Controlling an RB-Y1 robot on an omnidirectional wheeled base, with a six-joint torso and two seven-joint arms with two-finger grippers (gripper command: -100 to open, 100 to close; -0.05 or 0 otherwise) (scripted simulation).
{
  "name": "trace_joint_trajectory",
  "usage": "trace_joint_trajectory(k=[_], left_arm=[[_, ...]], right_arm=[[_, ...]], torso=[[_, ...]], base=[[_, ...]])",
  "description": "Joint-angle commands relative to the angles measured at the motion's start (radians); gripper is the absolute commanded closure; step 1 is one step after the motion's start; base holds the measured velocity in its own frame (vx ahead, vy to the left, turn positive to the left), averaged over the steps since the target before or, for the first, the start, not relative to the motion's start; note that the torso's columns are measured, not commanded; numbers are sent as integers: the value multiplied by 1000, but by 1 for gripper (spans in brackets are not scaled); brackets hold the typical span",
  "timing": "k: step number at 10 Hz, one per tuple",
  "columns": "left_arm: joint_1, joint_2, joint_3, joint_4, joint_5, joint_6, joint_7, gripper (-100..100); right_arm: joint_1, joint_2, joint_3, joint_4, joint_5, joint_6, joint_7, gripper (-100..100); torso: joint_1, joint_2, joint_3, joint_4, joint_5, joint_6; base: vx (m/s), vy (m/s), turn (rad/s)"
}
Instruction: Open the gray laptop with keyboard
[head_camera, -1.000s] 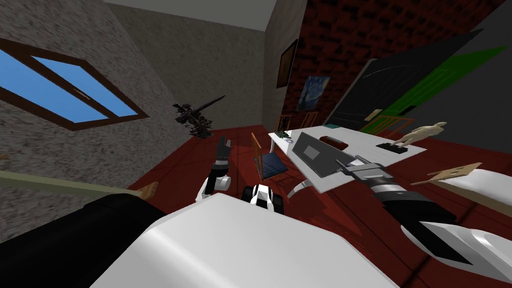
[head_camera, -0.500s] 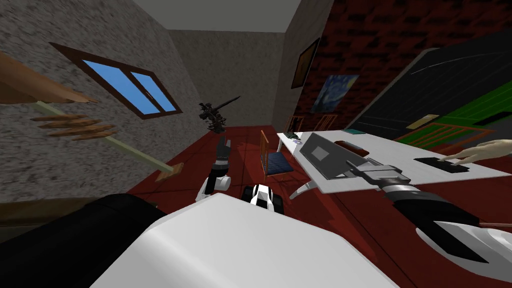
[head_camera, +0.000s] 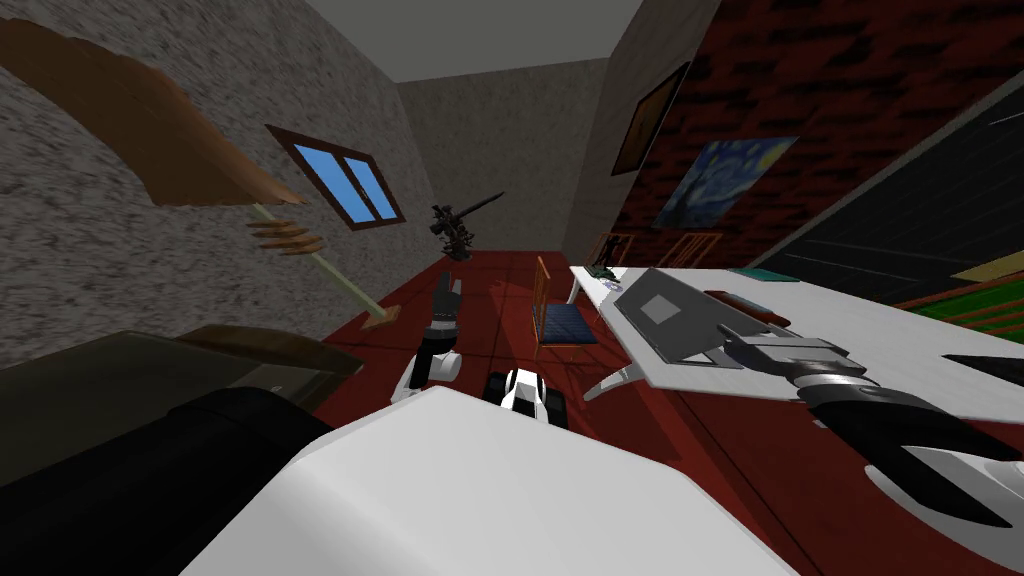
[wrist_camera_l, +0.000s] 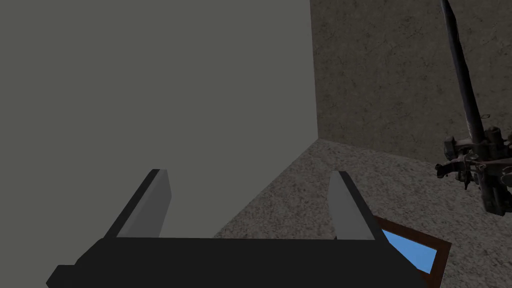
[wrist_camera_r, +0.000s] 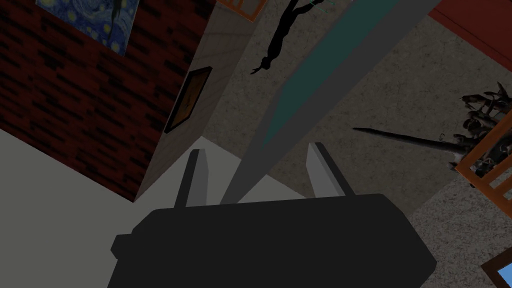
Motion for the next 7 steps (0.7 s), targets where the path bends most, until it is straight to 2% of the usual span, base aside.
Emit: trace_joint_trajectory(k=[1,2,3,4,5,6,7], left_arm=[[0,0,0,0,0,0,0,0],[0,0,0,0,0,0,0,0],[0,0,0,0,0,0,0,0],[0,0,0,0,0,0,0,0],[0,0,0,0,0,0,0,0],[0,0,0,0,0,0,0,0],[0,0,0,0,0,0,0,0]], right_arm=[[8,-42,15,52,-26,53,-59,100],[6,-77,18,95,-49,83,-96,100],[6,-77,18,95,-49,90,-105,100],[3,-112,22,139,-72,126,-147,100],[3,-112,22,139,-72,126,-152,100],[1,-147,26,182,-95,163,-191,100],[1,-147,26,182,-95,163,-199,100]], torso=[[0,2,1,0,0,-2],[0,2,1,1,1,0],[1,2,1,2,2,-3],[3,2,1,2,2,-3],[2,3,2,3,2,-4],[4,3,1,3,3,-4],[6,4,1,4,4,-6]], base=[[-148,-29,233],[-148,-27,329],[-139,-21,253],[-163,-31,339],[-156,-20,318],[-191,13,356],[-149,10,242]])
